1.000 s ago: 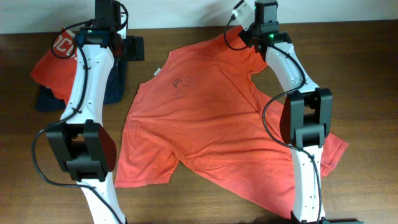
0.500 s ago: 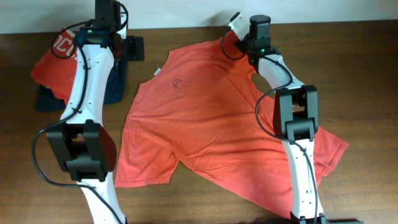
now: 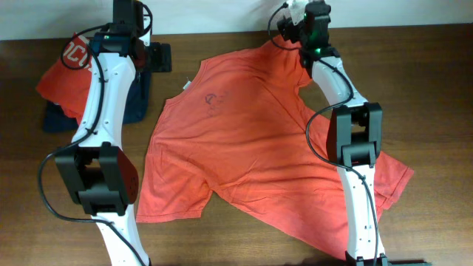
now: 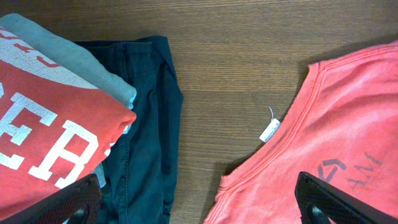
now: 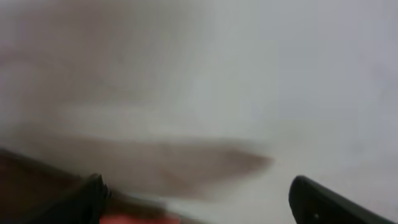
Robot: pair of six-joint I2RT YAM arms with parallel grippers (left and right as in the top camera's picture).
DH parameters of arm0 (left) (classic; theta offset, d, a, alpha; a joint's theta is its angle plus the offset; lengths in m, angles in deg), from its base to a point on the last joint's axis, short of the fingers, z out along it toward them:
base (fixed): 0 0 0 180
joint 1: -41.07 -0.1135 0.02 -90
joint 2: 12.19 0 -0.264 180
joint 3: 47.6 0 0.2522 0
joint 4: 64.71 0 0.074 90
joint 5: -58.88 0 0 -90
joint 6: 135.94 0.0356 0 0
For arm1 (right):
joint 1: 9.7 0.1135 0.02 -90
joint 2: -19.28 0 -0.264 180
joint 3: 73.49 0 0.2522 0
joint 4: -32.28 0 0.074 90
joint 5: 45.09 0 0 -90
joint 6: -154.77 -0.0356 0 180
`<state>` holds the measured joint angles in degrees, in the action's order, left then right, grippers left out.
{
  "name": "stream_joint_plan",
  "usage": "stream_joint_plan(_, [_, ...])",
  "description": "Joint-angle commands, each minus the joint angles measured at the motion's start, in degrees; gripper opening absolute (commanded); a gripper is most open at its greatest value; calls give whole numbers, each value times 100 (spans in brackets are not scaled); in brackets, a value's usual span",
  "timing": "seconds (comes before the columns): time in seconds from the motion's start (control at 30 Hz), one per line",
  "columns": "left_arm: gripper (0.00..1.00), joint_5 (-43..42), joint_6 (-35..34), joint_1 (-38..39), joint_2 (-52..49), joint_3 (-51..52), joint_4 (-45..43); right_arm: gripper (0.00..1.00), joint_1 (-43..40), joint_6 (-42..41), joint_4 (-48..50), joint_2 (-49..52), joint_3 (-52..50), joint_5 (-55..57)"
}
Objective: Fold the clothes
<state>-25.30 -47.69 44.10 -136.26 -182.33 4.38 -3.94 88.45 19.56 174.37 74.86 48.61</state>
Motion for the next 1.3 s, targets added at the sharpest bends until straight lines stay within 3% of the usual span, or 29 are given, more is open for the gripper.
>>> stream_joint_plan(0.0, [99,-46,-17,-4,116,-70,4,84,-31,-715,-1266,-575,511,605])
stream_joint_plan(0.03, [99,-46,-17,-4,116,-70,4,80,-37,-824,-1749,-632,623,623])
stream_joint_plan(0.1, [99,-46,-17,-4,116,-70,4,62,-74,-1169,-2896,-704,933,619])
stream_joint_plan(0.17, [99,-46,-17,-4,116,-70,4,36,-144,-1515,-3810,-710,1217,597])
stream_joint_plan(0.33, [99,-46,-17,-4,116,-70,4,18,-402,-2181,-5259,-706,1357,289])
stream_joint_plan(0.5, [99,-46,-17,-4,116,-70,4,16,-678,-2192,-5698,-619,1268,-767])
stream_joint_plan(0.7, [99,-46,-17,-4,116,-70,4,14,-776,-2267,-5716,-608,944,-1123])
stream_joint_plan(0.93, [99,-46,-17,-4,116,-70,4,4,-721,-2271,-5764,-568,828,-1602])
stream_joint_plan(1.27, [99,-46,-17,-4,116,-70,4,4,-713,-2269,-5222,-564,-55,-1589])
